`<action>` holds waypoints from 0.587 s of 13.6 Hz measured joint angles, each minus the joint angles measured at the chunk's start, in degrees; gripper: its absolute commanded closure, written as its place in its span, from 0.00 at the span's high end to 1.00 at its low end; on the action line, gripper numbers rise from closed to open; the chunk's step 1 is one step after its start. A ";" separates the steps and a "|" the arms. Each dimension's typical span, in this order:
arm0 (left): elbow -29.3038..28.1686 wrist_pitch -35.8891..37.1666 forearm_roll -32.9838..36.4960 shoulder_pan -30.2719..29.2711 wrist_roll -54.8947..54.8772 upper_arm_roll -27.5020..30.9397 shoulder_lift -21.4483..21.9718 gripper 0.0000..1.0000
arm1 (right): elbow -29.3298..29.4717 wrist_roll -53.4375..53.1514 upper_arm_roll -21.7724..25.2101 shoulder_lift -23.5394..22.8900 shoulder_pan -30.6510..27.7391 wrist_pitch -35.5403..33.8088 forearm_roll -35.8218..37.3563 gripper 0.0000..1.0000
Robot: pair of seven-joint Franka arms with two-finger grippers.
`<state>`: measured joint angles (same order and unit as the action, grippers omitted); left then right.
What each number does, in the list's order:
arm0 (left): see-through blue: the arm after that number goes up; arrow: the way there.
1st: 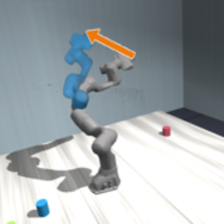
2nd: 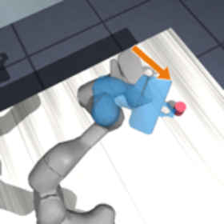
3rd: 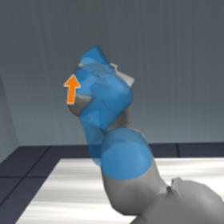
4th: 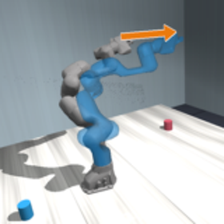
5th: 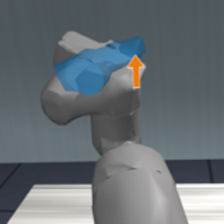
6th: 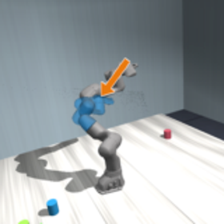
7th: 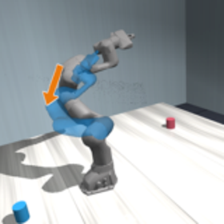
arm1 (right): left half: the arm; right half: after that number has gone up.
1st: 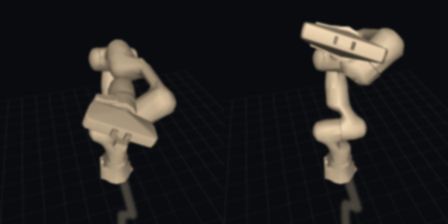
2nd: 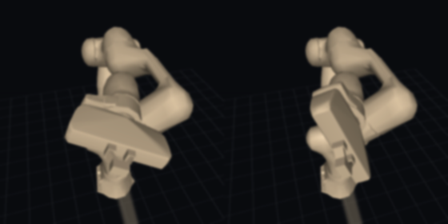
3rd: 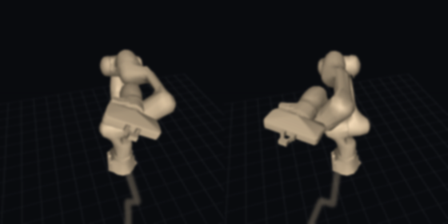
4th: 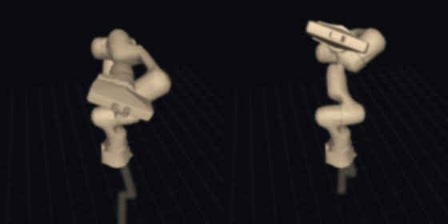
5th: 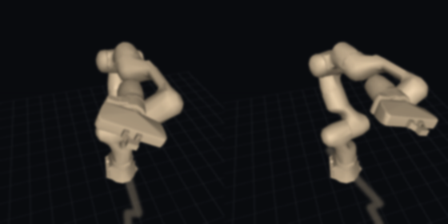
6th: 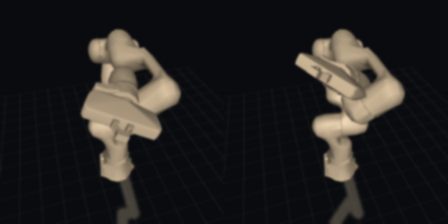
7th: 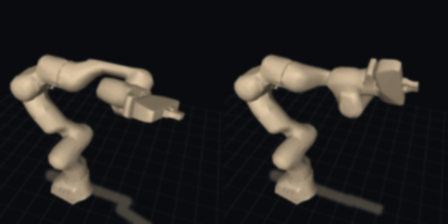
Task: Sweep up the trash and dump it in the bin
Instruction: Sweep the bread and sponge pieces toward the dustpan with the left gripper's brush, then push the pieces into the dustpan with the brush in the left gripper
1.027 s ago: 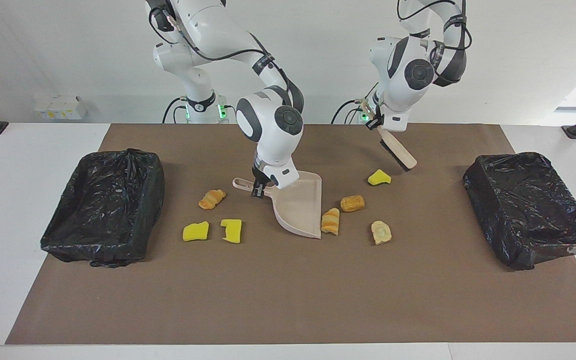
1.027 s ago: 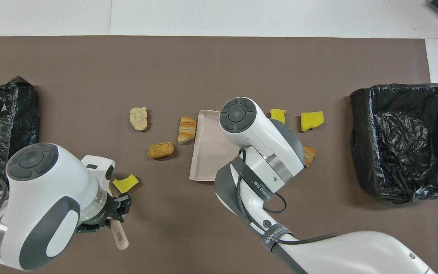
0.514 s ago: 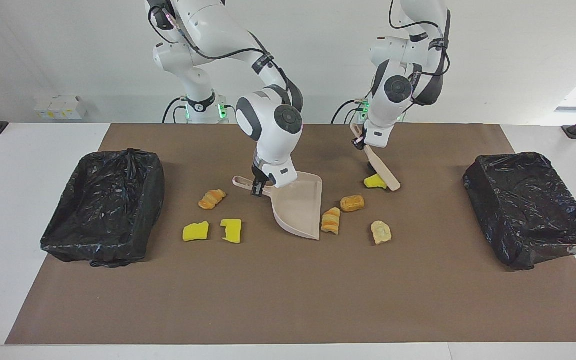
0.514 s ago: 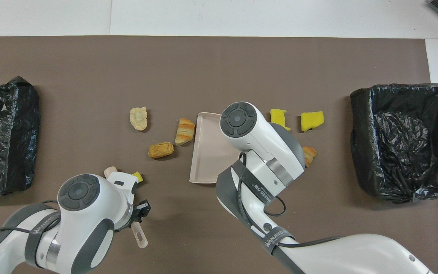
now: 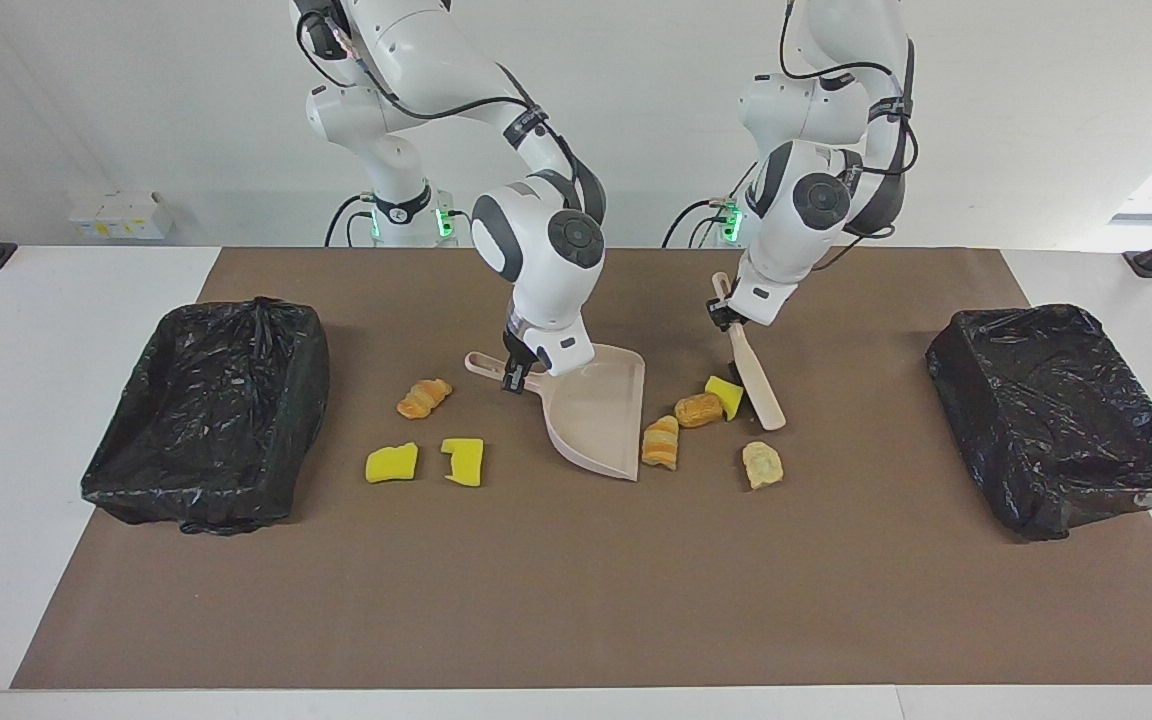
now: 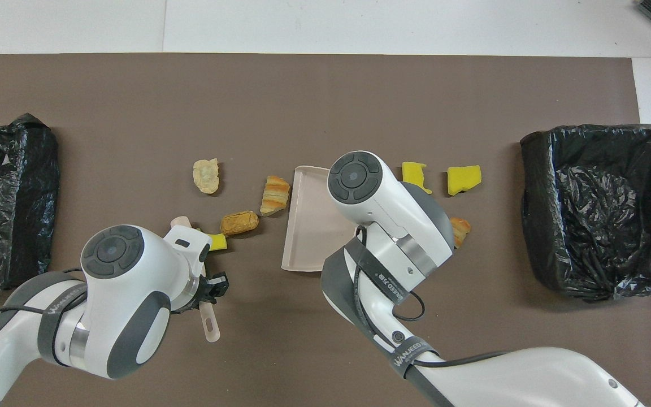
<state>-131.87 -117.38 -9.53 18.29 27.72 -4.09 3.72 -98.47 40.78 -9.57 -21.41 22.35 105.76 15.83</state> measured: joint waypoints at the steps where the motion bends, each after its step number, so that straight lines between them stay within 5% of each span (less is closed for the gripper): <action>1: 0.56 -0.01 0.01 -1.10 -2.41 0.06 -0.27 0.00 | 0.00 0.00 0.00 0.00 0.00 0.00 0.00 0.00; 8: 2.53 -5.56 2.89 -7.61 -15.22 0.40 -1.87 0.00 | 0.00 -0.01 0.00 0.00 0.00 0.00 0.00 0.00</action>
<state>-129.35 -122.94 -6.64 10.68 12.50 -3.69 1.85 -98.47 40.77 -9.57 -21.41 22.35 105.76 15.83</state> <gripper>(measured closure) 0.736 0.683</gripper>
